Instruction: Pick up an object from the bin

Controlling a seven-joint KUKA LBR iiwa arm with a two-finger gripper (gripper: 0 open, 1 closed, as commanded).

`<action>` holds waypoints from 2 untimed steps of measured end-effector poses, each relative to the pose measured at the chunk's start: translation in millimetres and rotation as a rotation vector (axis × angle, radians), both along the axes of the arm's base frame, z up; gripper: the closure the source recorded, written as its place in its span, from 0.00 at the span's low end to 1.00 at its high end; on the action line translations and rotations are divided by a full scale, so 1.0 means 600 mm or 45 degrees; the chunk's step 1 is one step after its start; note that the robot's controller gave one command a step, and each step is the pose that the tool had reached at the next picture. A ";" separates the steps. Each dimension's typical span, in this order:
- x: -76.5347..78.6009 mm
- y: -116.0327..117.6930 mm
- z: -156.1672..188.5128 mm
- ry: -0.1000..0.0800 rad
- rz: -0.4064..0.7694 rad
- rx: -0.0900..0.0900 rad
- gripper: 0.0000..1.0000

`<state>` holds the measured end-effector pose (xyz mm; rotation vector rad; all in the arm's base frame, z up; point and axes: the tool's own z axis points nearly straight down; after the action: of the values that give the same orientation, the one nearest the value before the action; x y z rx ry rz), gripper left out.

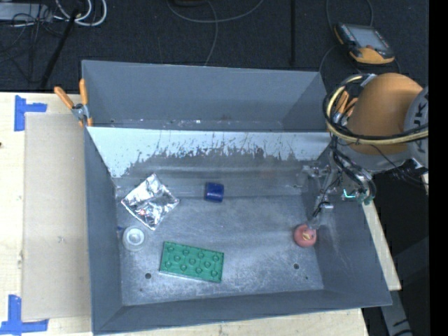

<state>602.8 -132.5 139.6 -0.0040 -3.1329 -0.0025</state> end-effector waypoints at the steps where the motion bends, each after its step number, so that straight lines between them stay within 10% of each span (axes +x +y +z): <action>1: -0.065 -0.046 -0.123 0.000 0.186 0.002 0.00; 2: -0.045 -0.044 -0.064 -0.018 0.266 -0.002 0.00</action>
Offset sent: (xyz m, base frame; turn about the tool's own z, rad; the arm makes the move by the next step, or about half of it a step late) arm -0.0363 -0.0273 -0.0696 -0.1486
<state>575.5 -158.9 101.3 0.3238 -3.1300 0.0019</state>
